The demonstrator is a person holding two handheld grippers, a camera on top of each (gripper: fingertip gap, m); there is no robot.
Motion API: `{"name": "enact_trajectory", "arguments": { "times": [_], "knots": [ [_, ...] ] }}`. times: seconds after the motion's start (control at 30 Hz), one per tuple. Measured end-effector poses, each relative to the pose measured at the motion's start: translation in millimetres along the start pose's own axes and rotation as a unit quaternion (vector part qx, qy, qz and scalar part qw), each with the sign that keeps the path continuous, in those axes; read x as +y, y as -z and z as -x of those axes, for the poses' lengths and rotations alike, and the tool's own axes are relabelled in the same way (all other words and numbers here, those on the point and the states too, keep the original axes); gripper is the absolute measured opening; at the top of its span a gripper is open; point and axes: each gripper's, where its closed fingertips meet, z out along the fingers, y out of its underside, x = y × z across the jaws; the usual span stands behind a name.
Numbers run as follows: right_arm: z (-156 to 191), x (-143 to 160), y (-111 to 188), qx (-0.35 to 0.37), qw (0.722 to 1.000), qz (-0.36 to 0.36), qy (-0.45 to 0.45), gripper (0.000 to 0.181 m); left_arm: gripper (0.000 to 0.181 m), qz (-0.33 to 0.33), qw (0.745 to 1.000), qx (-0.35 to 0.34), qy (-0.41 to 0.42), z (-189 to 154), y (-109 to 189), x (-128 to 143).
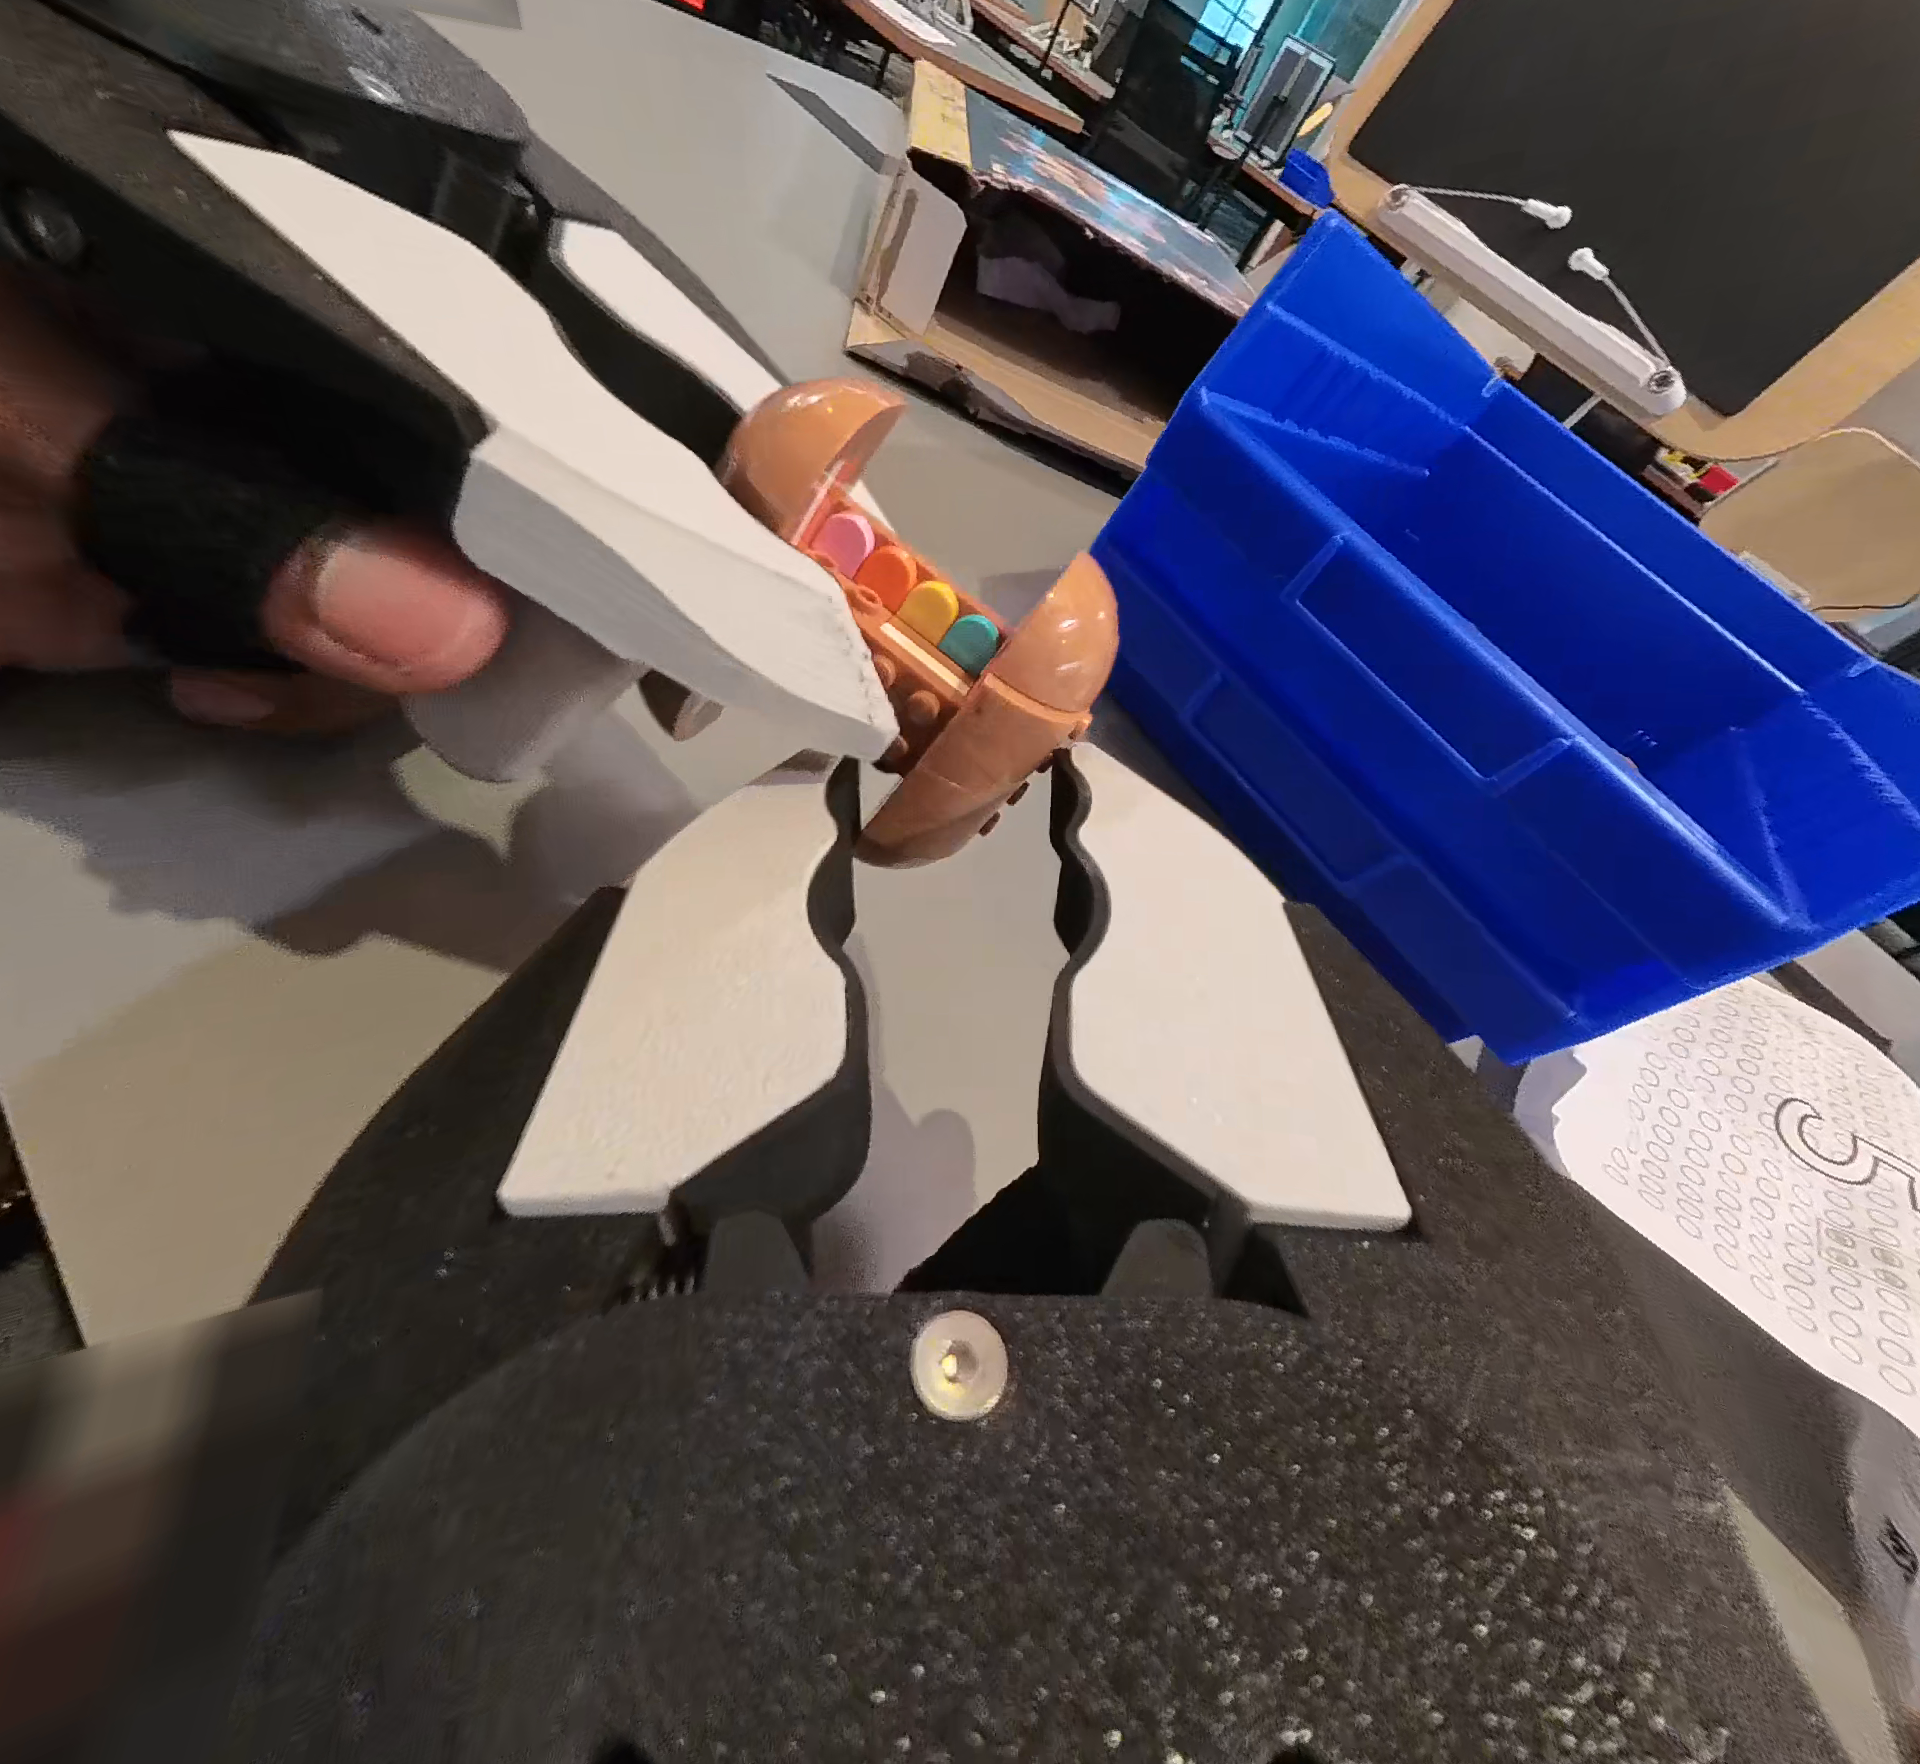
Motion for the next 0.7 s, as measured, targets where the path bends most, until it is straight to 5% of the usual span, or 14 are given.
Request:
{"name": "enact_trajectory", "arguments": {
  "times": [0.23,0.7],
  "knots": [
    [0.0,-1.6,5.2,-0.023,0.999,-0.012,-0.021,0.027,0.024,-0.011,0.998,-0.054,0.029,16.8,4.7,-1.9],
    [2.9,-2.9,1.9,-0.056,0.997,-0.011,-0.043,0.027,0.024,-0.004,0.998,-0.037,0.046,11.4,3.2,1.2]
  ]
}}
